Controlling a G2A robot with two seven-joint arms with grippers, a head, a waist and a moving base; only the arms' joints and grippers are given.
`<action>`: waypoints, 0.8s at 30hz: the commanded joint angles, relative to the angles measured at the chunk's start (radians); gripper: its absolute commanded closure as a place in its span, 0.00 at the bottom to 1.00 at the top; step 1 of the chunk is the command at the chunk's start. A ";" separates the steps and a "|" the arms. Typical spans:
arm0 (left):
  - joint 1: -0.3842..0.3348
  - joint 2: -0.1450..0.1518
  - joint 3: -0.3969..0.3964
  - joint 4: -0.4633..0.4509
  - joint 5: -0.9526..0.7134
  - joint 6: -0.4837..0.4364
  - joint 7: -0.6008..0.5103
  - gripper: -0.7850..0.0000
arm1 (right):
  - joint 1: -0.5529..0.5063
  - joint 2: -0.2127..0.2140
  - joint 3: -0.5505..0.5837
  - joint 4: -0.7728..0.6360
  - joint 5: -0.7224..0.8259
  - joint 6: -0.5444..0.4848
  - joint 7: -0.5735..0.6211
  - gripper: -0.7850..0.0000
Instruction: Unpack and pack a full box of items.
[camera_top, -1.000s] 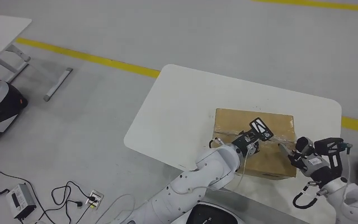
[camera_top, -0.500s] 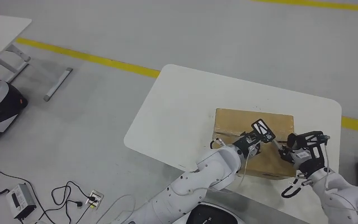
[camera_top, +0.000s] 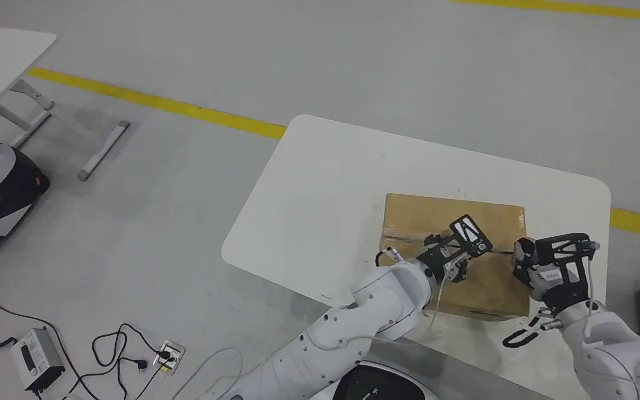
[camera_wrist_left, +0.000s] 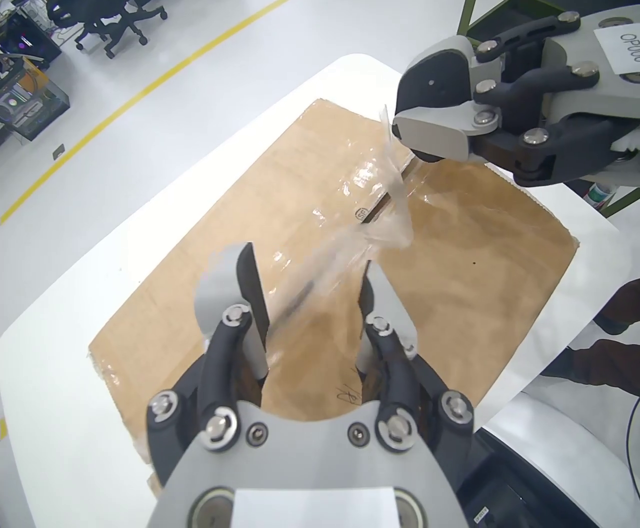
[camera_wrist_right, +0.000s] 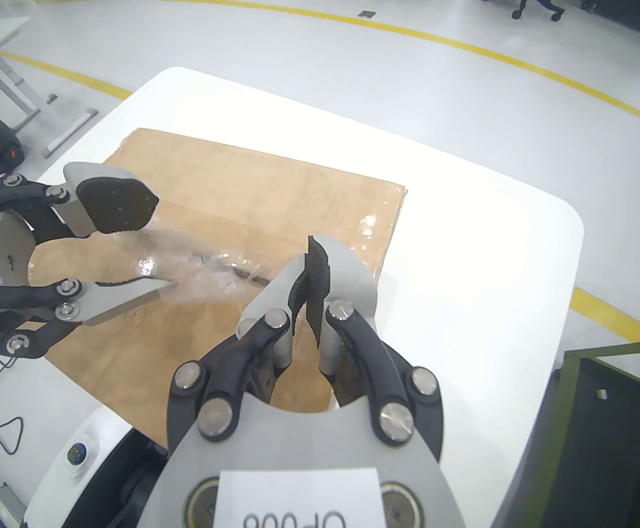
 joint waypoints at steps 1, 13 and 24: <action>-0.001 -0.001 -0.001 -0.001 0.000 -0.001 -0.003 0.00 | -0.005 0.001 0.001 -0.002 -0.019 0.003 -0.001 1.00; 0.030 0.006 -0.074 -0.096 -0.068 -0.015 -0.037 0.00 | -0.022 0.009 0.025 -0.019 -0.043 -0.014 -0.009 1.00; 0.056 0.012 -0.203 -0.173 -0.214 0.052 -0.058 0.00 | -0.041 0.017 0.060 -0.043 -0.060 -0.060 -0.064 1.00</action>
